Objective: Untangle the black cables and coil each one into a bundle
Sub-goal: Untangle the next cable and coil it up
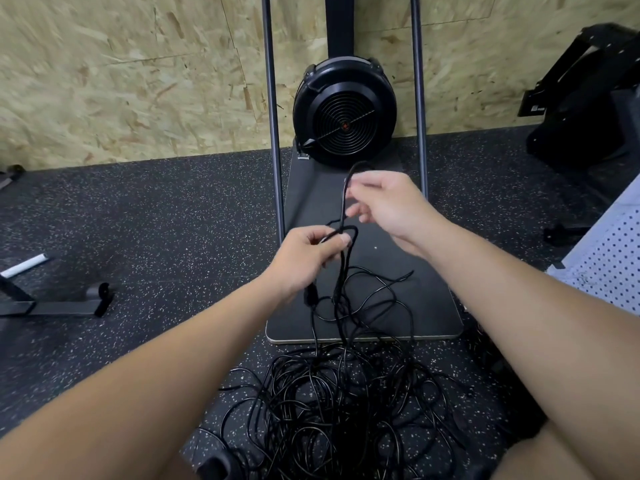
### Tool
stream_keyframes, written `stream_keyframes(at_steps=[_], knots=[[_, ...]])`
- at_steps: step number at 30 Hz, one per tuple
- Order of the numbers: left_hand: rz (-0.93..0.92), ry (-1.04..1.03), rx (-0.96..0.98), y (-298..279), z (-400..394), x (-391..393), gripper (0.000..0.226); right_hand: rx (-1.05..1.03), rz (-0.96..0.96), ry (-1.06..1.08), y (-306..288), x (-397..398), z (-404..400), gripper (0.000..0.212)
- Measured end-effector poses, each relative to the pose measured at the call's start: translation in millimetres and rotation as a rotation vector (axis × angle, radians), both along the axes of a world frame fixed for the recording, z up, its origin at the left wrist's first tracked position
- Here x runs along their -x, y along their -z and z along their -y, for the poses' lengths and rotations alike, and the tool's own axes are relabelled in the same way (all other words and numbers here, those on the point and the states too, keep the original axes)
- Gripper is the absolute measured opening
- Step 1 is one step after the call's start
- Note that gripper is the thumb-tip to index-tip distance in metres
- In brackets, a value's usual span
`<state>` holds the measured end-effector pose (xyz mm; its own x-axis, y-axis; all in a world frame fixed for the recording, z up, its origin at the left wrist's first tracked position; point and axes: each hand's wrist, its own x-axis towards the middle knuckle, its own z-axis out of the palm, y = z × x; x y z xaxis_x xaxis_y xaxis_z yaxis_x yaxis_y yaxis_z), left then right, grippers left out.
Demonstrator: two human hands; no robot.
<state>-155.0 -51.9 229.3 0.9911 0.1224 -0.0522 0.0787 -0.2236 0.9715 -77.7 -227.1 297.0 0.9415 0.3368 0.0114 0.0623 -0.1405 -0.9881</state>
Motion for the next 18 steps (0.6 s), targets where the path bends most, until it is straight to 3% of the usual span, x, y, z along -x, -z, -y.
stream_keyframes(at_steps=[3,6,11,14,18], knots=[[0.031,-0.051,0.084,-14.6,-6.9,-3.9,0.027,0.365,0.055,-0.071,13.1,3.1,5.5,0.019],[0.075,-0.079,0.141,-22.1,-11.6,-8.3,0.042,0.576,-0.009,-0.308,27.0,17.4,1.0,0.016],[0.111,-0.103,0.182,-30.2,-15.2,-9.8,0.045,0.581,-0.048,-0.535,41.3,27.7,-11.6,0.010],[0.100,-0.127,0.225,-31.4,-21.2,-12.0,0.031,0.556,0.068,-0.400,26.0,26.2,-12.3,0.022],[0.036,-0.203,0.170,-29.0,-32.4,-12.0,0.034,0.402,0.183,0.057,-4.2,10.2,-4.8,0.040]])
